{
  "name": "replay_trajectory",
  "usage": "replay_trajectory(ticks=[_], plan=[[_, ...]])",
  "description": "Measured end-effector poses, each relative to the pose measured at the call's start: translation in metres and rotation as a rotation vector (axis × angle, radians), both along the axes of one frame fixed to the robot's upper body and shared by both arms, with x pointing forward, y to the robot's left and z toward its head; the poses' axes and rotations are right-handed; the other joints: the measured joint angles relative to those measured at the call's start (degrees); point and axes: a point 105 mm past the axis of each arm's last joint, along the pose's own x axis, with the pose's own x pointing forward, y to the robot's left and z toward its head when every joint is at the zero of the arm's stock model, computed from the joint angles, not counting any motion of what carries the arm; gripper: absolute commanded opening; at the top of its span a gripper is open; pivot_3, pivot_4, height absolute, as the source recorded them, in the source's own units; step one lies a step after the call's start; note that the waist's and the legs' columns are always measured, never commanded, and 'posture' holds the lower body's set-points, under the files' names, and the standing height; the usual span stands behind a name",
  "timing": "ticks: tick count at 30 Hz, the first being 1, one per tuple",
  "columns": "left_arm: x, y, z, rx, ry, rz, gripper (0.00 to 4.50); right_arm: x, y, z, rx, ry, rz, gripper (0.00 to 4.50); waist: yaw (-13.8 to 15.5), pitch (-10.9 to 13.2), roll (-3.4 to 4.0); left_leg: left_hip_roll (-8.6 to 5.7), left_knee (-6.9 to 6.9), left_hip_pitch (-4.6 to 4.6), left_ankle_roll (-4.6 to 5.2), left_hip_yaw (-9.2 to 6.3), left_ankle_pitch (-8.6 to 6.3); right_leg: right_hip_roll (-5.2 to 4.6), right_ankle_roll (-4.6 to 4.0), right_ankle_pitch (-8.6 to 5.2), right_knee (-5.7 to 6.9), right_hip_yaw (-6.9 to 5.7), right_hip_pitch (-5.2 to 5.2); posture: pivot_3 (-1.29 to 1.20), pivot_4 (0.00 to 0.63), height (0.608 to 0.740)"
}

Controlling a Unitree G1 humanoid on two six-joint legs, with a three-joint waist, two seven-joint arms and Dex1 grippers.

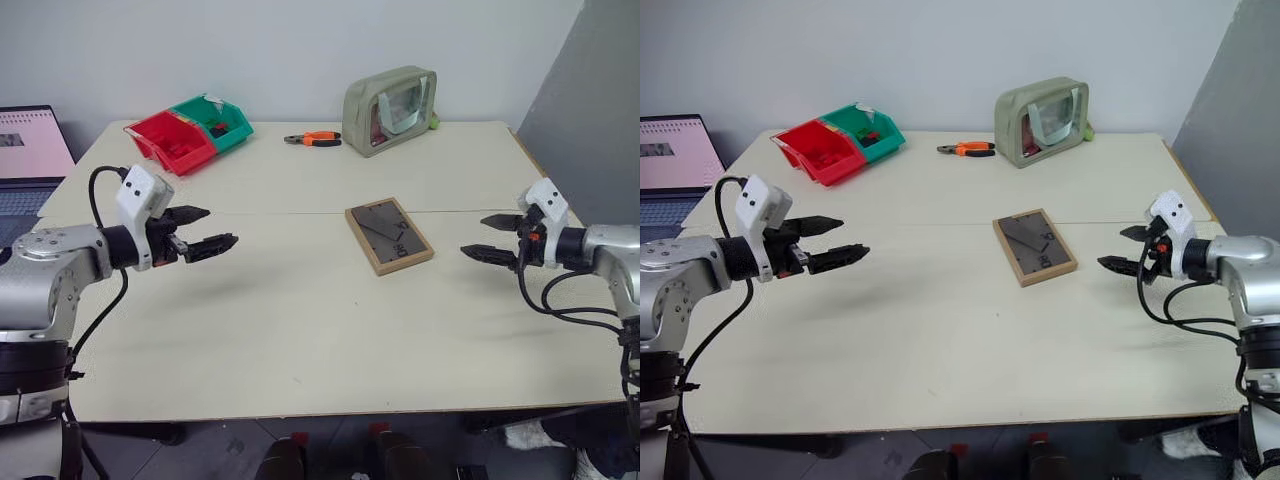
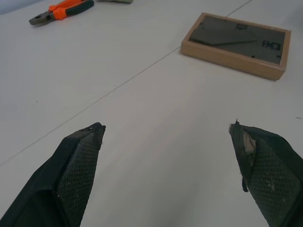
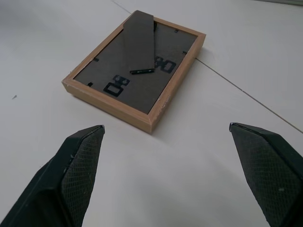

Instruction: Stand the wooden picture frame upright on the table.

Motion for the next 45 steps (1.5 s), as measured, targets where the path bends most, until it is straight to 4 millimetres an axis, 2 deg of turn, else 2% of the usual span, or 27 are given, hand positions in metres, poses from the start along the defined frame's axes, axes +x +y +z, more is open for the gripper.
replay_trajectory(ticks=[5, 17, 21, 24, 28, 30, 31, 33, 34, 37, 39, 42, 45], plan=[[0.004, -0.002, -0.008, 0.022, 0.007, 0.009, 4.5, 0.002, -0.001, -0.005, -0.013, 0.003, -0.006, 4.46, 0.02, 0.0, 0.0, 0.01, 0.01, -0.01, 0.0, 0.0, 0.0, -0.01, 0.0, 0.0, 0.0, 0.01, -0.01, 0.0, 0.15, 0.74], [0.007, -0.006, -0.012, 0.006, 0.007, 0.022, 4.5, 0.01, 0.001, -0.003, -0.013, -0.028, -0.033, 4.46, 0.02, 0.0, 0.0, 0.01, 0.03, -0.02, 0.0, 0.0, 0.0, -0.01, 0.0, 0.0, 0.01, 0.01, 0.0, 0.0, 0.15, 0.74], [0.019, -0.016, -0.02, -0.068, 0.011, 0.067, 3.94, 0.025, 0.002, -0.005, -0.008, -0.068, -0.097, 3.84, 0.08, -0.01, 0.01, 0.0, 0.1, 0.01, 0.0, -0.01, 0.0, -0.04, 0.0, 0.01, 0.08, 0.01, 0.02, 0.0, 0.15, 0.74], [0.03, -0.035, -0.04, -0.092, 0.035, 0.093, 3.16, 0.043, 0.002, -0.005, -0.024, -0.131, -0.187, 2.98, 0.12, -0.01, 0.0, -0.01, 0.11, -0.02, 0.0, 0.01, 0.01, -0.05, 0.01, 0.01, 0.11, 0.04, -0.01, 0.0, 0.15, 0.74], [0.042, -0.055, -0.052, -0.118, 0.037, 0.13, 2.28, 0.061, -0.006, -0.01, -0.058, -0.177, -0.316, 2.0, 0.24, -0.01, 0.0, -0.01, 0.11, -0.03, -0.01, 0.0, 0.01, -0.11, 0.0, 0.02, 0.16, 0.04, -0.02, 0.0, 0.15, 0.74], [0.053, -0.071, -0.054, -0.144, 0.02, 0.153, 1.95, 0.071, -0.007, -0.013, -0.082, -0.203, -0.373, 1.67, 0.37, -0.02, 0.02, -0.04, 0.13, 0.02, -0.01, 0.02, 0.01, -0.17, 0.0, 0.02, 0.2, 0.04, 0.02, 0.0, 0.15, 0.74], [0.068, -0.093, -0.058, -0.181, 0.002, 0.193, 1.63, 0.08, -0.005, -0.017, -0.107, -0.23, -0.418, 1.3, 0.6, -0.02, 0.01, -0.11, 0.19, 0.01, 0.0, 0.03, 0.02, -0.26, 0.03, 0.03, 0.25, 0.05, 0.02, 0.0, 0.15, 0.74], [0.073, -0.114, -0.067, -0.185, 0.013, 0.187, 1.38, 0.087, 0.009, -0.019, -0.111, -0.253, -0.41, 1.05, 0.67, -0.02, 0.01, -0.24, 0.2, -0.02, 0.01, 0.07, 0.02, -0.29, 0.07, 0.06, 0.23, 0.1, 0.0, 0.0, 0.15, 0.74], [0.078, -0.129, -0.077, -0.185, 0.029, 0.193, 1.16, 0.091, 0.013, -0.023, -0.106, -0.253, -0.422, 0.79, 0.62, -0.02, 0.01, -0.22, 0.18, -0.01, 0.01, 0.1, 0.02, -0.32, 0.07, 0.06, 0.25, 0.13, -0.01, 0.0, 0.15, 0.74], [0.087, -0.143, -0.087, -0.186, 0.046, 0.228, 0.44, 0.096, 0.01, -0.035, -0.119, -0.227, -0.466, 0.01, 0.57, -0.02, 0.0, -0.23, 0.15, -0.02, 0.01, 0.11, 0.02, -0.36, 0.07, 0.06, 0.23, 0.12, -0.05, 0.0, 0.15, 0.74], [0.095, -0.154, -0.089, -0.182, 0.044, 0.242, 0.05, 0.097, 0.013, -0.045, -0.114, -0.204, -0.483, 0.0, 0.51, -0.02, 0.0, -0.23, 0.14, -0.02, 0.0, 0.12, 0.02, -0.36, 0.07, 0.06, 0.24, 0.12, -0.05, 0.0, 0.15, 0.74], [0.1, -0.171, -0.087, -0.185, 0.043, 0.231, 0.01, 0.099, 0.023, -0.054, -0.101, -0.184, -0.483, 0.0, 0.31, -0.02, 0.01, -0.26, 0.14, -0.01, 0.0, 0.13, 0.03, -0.35, 0.07, 0.06, 0.27, 0.13, -0.04, 0.0, 0.15, 0.74], [0.102, -0.186, -0.089, -0.187, 0.057, 0.203, 0.01, 0.103, 0.038, -0.054, -0.052, -0.168, -0.472, 0.0, -0.12, -0.02, 0.01, -0.25, 0.14, 0.01, 0.0, 0.13, 0.03, -0.35, 0.07, 0.06, 0.3, 0.13, -0.04, 0.0, 0.15, 0.74]])
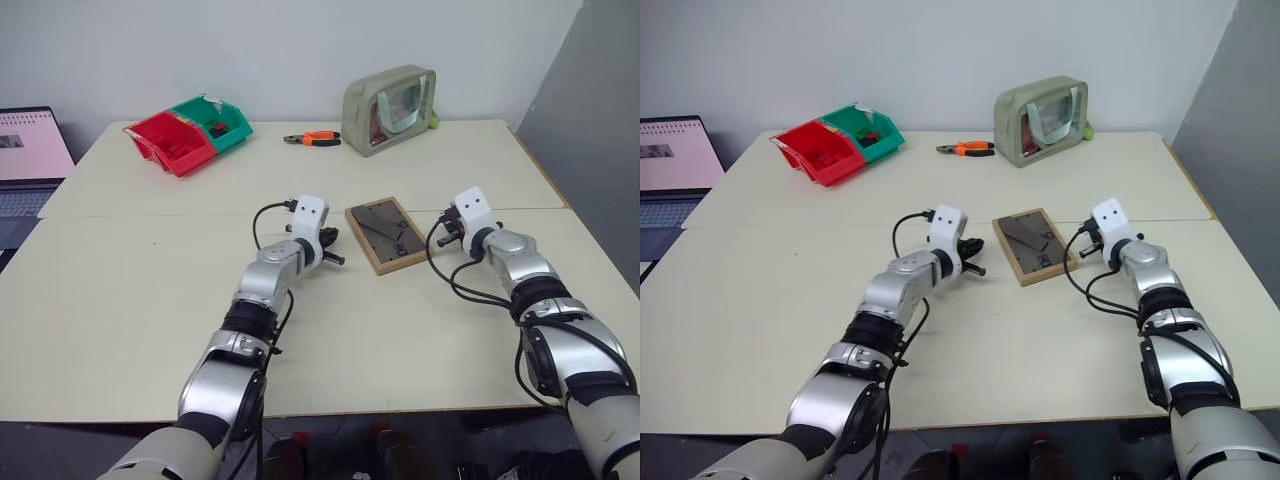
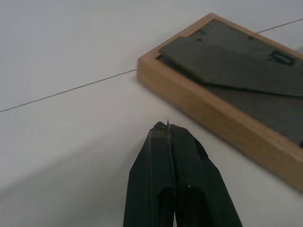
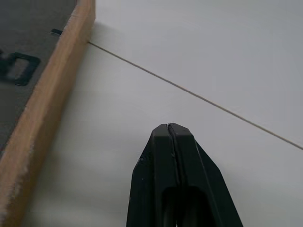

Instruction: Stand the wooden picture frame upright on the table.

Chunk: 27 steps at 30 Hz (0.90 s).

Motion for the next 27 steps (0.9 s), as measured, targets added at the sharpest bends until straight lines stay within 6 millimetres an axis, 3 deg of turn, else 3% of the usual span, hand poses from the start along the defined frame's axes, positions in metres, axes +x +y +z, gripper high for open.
replay_trajectory(ticks=[7, 14, 20, 27], plan=[[-0.003, -0.008, -0.017, 0.01, 0.068, -0.049, 0.01, 0.001, 0.041, -0.002, 0.094, 0.02, 0.101, 0.0, -0.19, 0.0, 0.01, 0.01, -0.01, 0.01, 0.0, -0.03, 0.0, 0.02, 0.0, 0.0, 0.05, -0.03, 0.0, 0.0, 0.15, 0.74], [-0.007, -0.009, -0.019, 0.037, 0.072, -0.081, 0.01, -0.006, 0.056, -0.008, 0.117, 0.046, 0.199, 0.0, -0.24, -0.02, 0.02, 0.06, -0.01, 0.06, 0.0, -0.02, 0.0, 0.02, 0.01, 0.0, 0.1, -0.02, 0.01, 0.0, 0.15, 0.74], [-0.016, 0.004, -0.021, 0.057, 0.073, -0.079, 0.01, -0.012, 0.069, -0.012, 0.153, 0.049, 0.25, 0.0, -1.04, -0.05, 0.06, 0.19, -0.02, 0.13, -0.01, -0.03, 0.0, 0.02, 0.0, -0.01, 0.22, 0.0, 0.01, 0.0, 0.15, 0.74], [-0.043, 0.029, -0.027, 0.104, 0.092, -0.067, 0.01, -0.033, 0.092, -0.02, 0.16, 0.063, 0.346, 0.0, -1.94, -0.16, 0.14, 0.24, -0.03, 0.26, -0.01, -0.03, 0.0, 0.08, -0.01, -0.02, 0.39, 0.02, 0.02, 0.0, 0.15, 0.74]])
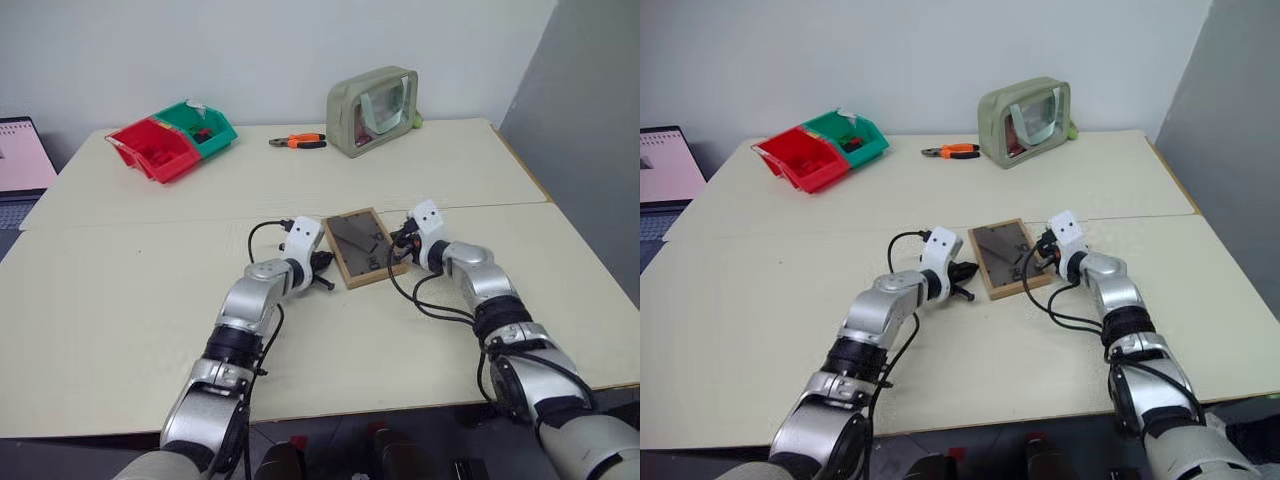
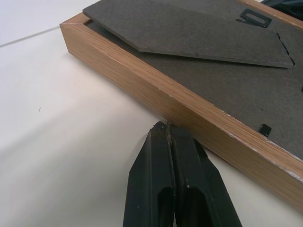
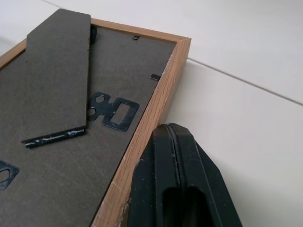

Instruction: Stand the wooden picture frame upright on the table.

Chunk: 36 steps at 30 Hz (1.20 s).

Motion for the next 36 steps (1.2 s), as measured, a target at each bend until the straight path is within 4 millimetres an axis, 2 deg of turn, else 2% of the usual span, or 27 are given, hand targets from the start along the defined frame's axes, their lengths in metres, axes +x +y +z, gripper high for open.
replay_trajectory(ticks=[8, 12, 17, 23, 27, 31, 36], plan=[[-0.039, 0.037, -0.004, 0.091, 0.046, 0.031, 0.01, -0.036, 0.035, -0.017, 0.0, 0.074, 0.107, 0.0, -0.47, -0.05, 0.04, 0.16, -0.01, 0.28, -0.01, 0.01, 0.0, 0.32, -0.06, -0.04, 0.18, 0.1, 0.07, 0.0, 0.15, 0.74], [-0.056, 0.065, -0.004, 0.135, 0.083, 0.028, 0.01, -0.051, 0.058, -0.019, -0.002, 0.095, 0.181, 0.0, -0.7, -0.05, 0.04, 0.22, -0.03, 0.32, -0.01, -0.03, 0.0, 0.41, -0.11, -0.08, 0.19, 0.08, 0.08, 0.0, 0.15, 0.74], [-0.069, 0.094, -0.002, 0.155, 0.145, 0.05, 0.01, -0.064, 0.084, -0.02, -0.009, 0.121, 0.269, 0.0, -0.78, -0.05, 0.04, 0.2, -0.04, 0.29, -0.01, -0.06, 0.0, 0.57, -0.15, -0.12, 0.18, 0.05, 0.07, 0.0, 0.15, 0.74], [-0.078, 0.121, 0.001, 0.194, 0.177, 0.058, 0.01, -0.078, 0.105, -0.023, -0.034, 0.135, 0.372, 0.0, -0.8, -0.05, 0.04, 0.21, -0.06, 0.27, -0.01, -0.07, -0.01, 0.6, -0.04, -0.24, 0.16, 0.04, 0.04, 0.0, 0.15, 0.74], [-0.078, 0.127, 0.001, 0.198, 0.173, 0.045, 0.01, -0.086, 0.115, -0.026, -0.051, 0.15, 0.433, 0.0, -0.71, -0.04, 0.04, 0.21, -0.06, 0.26, -0.01, -0.08, -0.01, 0.6, -0.02, -0.26, 0.16, 0.04, 0.04, 0.0, 0.15, 0.74], [-0.075, 0.125, 0.001, 0.18, 0.171, 0.022, 0.01, -0.101, 0.136, -0.026, -0.049, 0.16, 0.532, 0.0, -0.06, -0.04, 0.04, 0.19, -0.04, 0.17, -0.01, -0.15, -0.01, 0.6, -0.02, -0.27, 0.15, -0.03, 0.01, 0.0, 0.15, 0.74], [-0.073, 0.121, 0.0, 0.172, 0.162, -0.013, 0.01, -0.104, 0.134, -0.029, -0.086, 0.153, 0.562, 0.0, 0.46, -0.04, 0.03, 0.1, -0.02, 0.1, -0.01, -0.15, -0.01, 0.47, -0.04, -0.26, 0.1, -0.04, 0.01, 0.0, 0.15, 0.74]])
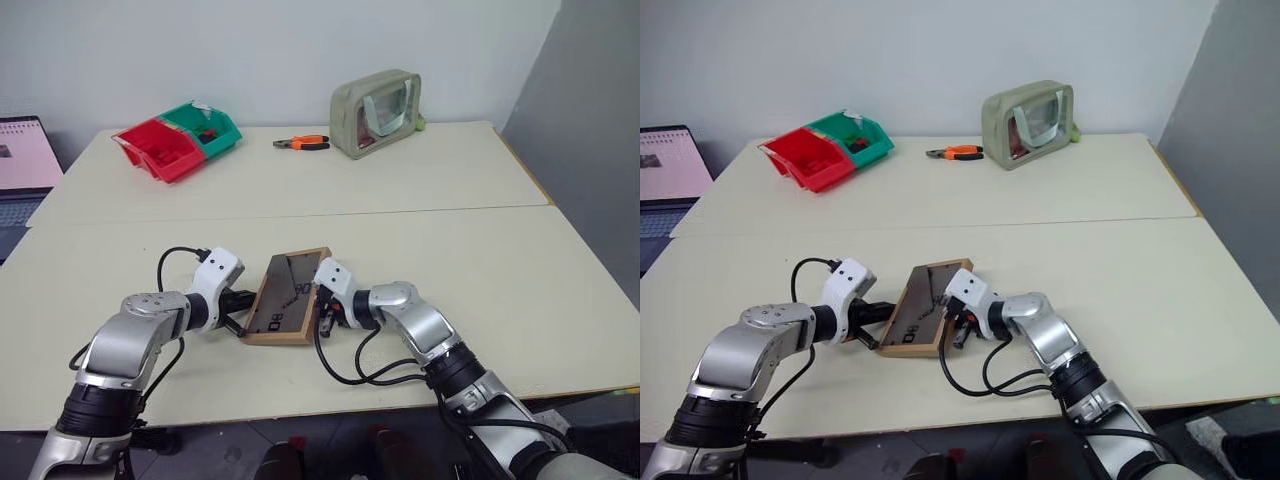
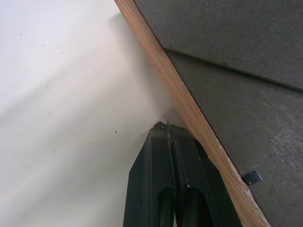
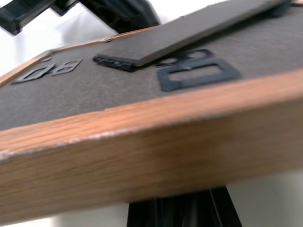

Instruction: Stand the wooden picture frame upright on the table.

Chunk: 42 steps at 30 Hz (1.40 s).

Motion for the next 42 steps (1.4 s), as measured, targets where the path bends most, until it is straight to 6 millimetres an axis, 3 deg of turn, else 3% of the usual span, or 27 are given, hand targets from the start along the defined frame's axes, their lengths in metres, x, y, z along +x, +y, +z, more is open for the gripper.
replay_trajectory(ticks=[7, 14, 20, 22, 25, 29, 35, 42], plan=[[-0.004, -0.001, -0.001, -0.002, 0.011, -0.017, 0.01, 0.008, -0.02, 0.001, -0.039, -0.058, -0.018, 0.0, 0.04, 0.0, 0.0, -0.02, 0.0, 0.0, 0.0, -0.01, 0.0, -0.04, 0.03, -0.02, -0.01, -0.01, 0.02, 0.0, 0.15, 0.74], [-0.011, 0.003, -0.001, 0.002, 0.035, -0.033, 0.01, 0.033, -0.061, 0.009, -0.096, -0.112, -0.116, 0.0, 0.04, 0.0, -0.01, -0.03, -0.01, 0.0, 0.0, 0.0, 0.0, -0.08, 0.03, -0.02, -0.01, -0.02, 0.02, 0.0, 0.15, 0.74], [-0.023, 0.017, 0.0, -0.024, 0.068, -0.038, 0.01, 0.039, -0.077, 0.012, -0.112, -0.123, -0.151, 0.0, -0.15, 0.02, -0.01, 0.02, -0.04, -0.01, 0.01, 0.0, 0.0, -0.1, 0.0, -0.03, -0.02, 0.0, -0.03, 0.0, 0.15, 0.74], [-0.033, 0.023, 0.001, -0.118, 0.109, -0.041, 0.39, 0.04, -0.084, 0.013, -0.124, -0.129, -0.159, 0.0, -0.1, 0.04, -0.03, 0.03, -0.03, -0.05, 0.01, -0.02, 0.0, -0.14, -0.03, -0.03, -0.02, -0.05, -0.05, 0.0, 0.15, 0.74], [-0.047, 0.031, 0.022, -0.388, 0.206, -0.039, 0.89, 0.041, -0.099, 0.017, -0.154, -0.145, -0.159, 0.0, 0.11, 0.11, -0.12, -0.02, 0.0, -0.17, 0.01, -0.14, 0.0, -0.12, -0.01, -0.07, -0.03, -0.23, -0.09, 0.0, 0.15, 0.74], [-0.055, 0.039, 0.036, -0.589, 0.334, -0.004, 1.76, 0.034, -0.114, 0.015, -0.18, -0.14, -0.149, 0.0, 0.24, 0.11, -0.12, -0.05, 0.0, -0.2, 0.01, -0.16, 0.0, -0.12, 0.03, -0.09, -0.1, -0.25, -0.07, 0.0, 0.15, 0.74], [-0.056, 0.032, 0.031, -0.69, 0.455, -0.015, 2.98, 0.032, -0.114, 0.017, -0.179, -0.142, -0.134, 0.0, 0.05, 0.12, -0.13, 0.01, -0.03, -0.2, 0.0, -0.18, 0.0, -0.13, 0.0, -0.09, -0.07, -0.26, -0.1, 0.0, 0.15, 0.74], [-0.045, 0.026, 0.02, -0.711, 0.525, -0.022, 4.41, 0.027, -0.102, 0.02, -0.157, -0.142, -0.113, 0.0, 0.1, 0.12, -0.13, -0.01, -0.03, -0.22, 0.0, -0.2, 0.0, -0.13, -0.08, -0.07, -0.03, -0.27, -0.14, 0.0, 0.15, 0.74]])
